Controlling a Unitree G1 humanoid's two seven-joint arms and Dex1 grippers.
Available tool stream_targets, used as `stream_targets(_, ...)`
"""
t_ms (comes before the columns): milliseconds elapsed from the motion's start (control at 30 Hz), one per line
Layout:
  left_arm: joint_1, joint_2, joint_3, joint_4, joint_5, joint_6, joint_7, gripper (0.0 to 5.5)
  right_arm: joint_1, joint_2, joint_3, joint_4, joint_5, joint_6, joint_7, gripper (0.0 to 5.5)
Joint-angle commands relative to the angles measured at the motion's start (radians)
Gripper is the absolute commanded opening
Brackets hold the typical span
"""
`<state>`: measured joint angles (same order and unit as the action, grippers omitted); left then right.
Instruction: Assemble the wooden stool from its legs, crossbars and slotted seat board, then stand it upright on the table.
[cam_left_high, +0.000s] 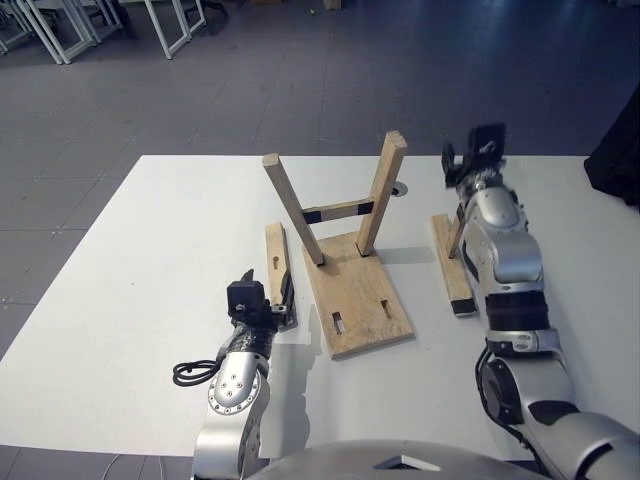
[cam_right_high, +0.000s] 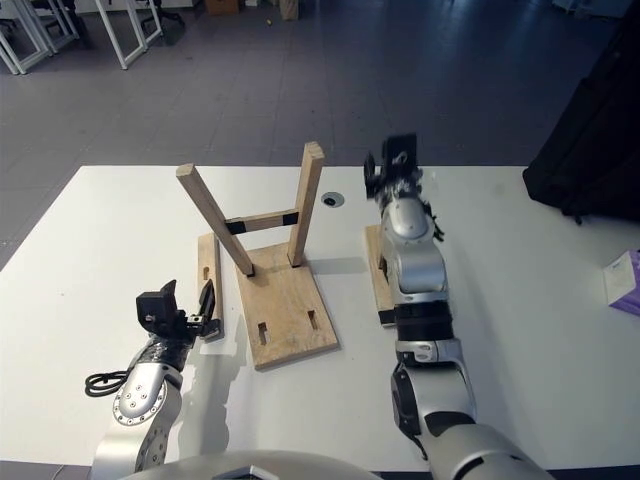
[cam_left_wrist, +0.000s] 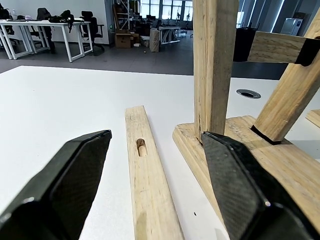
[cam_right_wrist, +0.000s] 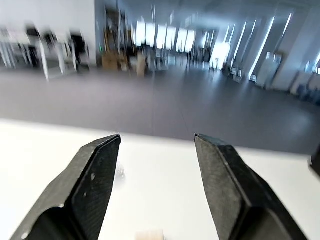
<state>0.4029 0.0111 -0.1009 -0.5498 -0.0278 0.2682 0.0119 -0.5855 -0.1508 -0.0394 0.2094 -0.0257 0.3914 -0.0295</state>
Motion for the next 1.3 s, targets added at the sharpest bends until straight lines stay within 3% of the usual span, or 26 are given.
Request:
stream_targets(33, -0.011, -0.002, 0.006, 0.01, 0.001, 0.01, 0.001, 3.33, 0.055, 0.022, -0.009, 0.002, 0.013, 0.022, 0.001, 2.7)
stream_targets(167, -0.007, -0.01, -0.001, 0.013, 0.005, 0.005, 0.006, 3.33, -0.023, 0.033, -0.077, -0.149, 0.093, -0.095, 0.021, 2.7)
stream_targets(267, 0.012, -0.021, -0.006, 0.003, 0.0, -0.011, 0.012, 3.33, 0.009, -0.014, -0.076, -0.343, 0.096, -0.066, 0.056, 3.19)
stream_targets(467, 0.073, -0.033, -0.008, -0.03, 0.029, -0.012, 0.042, 3.33, 0.514, -0.083, -0.057, -0.801, 0.143, 0.246, 0.142, 4.38)
stream_targets(533, 0.088, -0.035, -0.006, -0.037, 0.027, -0.013, 0.044, 3.33, 0.678, -0.128, -0.018, -0.863, 0.138, 0.349, 0.18, 4.38)
stream_targets(600, 0.086, -0.034, -0.007, -0.037, 0.028, -0.01, 0.043, 3.33, 0.726, -0.149, 0.003, -0.852, 0.14, 0.419, 0.198, 4.38)
stream_targets(833, 0.065, -0.025, -0.004, -0.031, 0.026, 0.008, 0.032, 3.33, 0.699, -0.154, 0.098, -0.659, 0.08, 0.516, 0.175, 4.38)
stream_targets(967, 0.055, -0.023, 0.003, -0.034, 0.014, 0.037, 0.028, 3.33, 0.698, -0.146, 0.1, -0.534, 0.052, 0.475, 0.153, 4.38)
stream_targets(1300, 0.026, -0.014, 0.007, -0.041, -0.015, 0.088, 0.016, 3.33, 0.669, -0.094, 0.06, -0.499, 0.127, 0.526, 0.2, 2.72)
